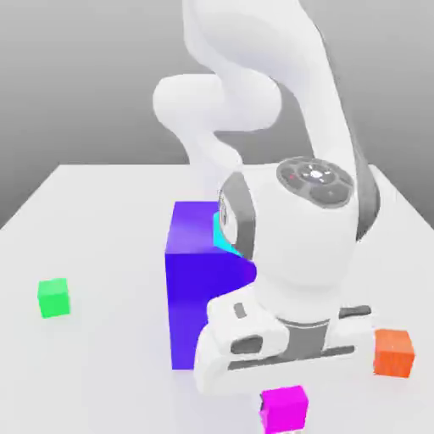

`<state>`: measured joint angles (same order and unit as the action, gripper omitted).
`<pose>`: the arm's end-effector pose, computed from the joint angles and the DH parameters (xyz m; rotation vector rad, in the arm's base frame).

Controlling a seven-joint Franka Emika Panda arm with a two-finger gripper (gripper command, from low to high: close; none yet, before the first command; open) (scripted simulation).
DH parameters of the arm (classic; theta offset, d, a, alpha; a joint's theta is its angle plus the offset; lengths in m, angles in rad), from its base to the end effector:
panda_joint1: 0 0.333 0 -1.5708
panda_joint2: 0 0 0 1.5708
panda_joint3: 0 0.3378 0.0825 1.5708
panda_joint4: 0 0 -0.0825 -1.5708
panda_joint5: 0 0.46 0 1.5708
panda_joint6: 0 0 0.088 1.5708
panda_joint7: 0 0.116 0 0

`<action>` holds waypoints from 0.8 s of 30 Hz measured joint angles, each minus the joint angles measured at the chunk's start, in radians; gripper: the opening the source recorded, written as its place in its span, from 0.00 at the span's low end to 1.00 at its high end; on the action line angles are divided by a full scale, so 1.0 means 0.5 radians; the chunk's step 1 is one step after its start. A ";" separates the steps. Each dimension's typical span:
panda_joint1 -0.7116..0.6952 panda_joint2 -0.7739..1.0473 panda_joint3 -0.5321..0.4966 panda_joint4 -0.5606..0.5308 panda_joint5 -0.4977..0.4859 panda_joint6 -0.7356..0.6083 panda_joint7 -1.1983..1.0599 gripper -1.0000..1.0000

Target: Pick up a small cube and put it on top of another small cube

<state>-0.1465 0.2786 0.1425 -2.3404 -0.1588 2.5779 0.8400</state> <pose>0.5569 0.0035 0.1598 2.8935 -1.0773 -0.0234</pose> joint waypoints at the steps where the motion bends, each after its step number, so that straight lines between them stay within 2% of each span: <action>1: -0.057 -0.042 -0.042 -0.050 0.023 0.010 -0.019 0.00; 9: -0.614 -0.422 -0.467 -0.486 0.173 0.096 -0.152 0.00; 16: -1.088 -0.748 -0.723 -0.843 0.196 0.174 -0.186 0.00; 22: -1.119 -0.429 -0.719 -0.878 0.415 0.527 -0.344 0.00; 23: -1.134 -0.360 -0.692 -0.875 0.470 0.591 -0.383 1.00; 24: -1.134 -0.360 -0.692 -0.875 0.470 0.591 -0.383 1.00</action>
<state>-0.7134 0.0986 -0.2034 -2.7777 0.0760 2.8733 0.6484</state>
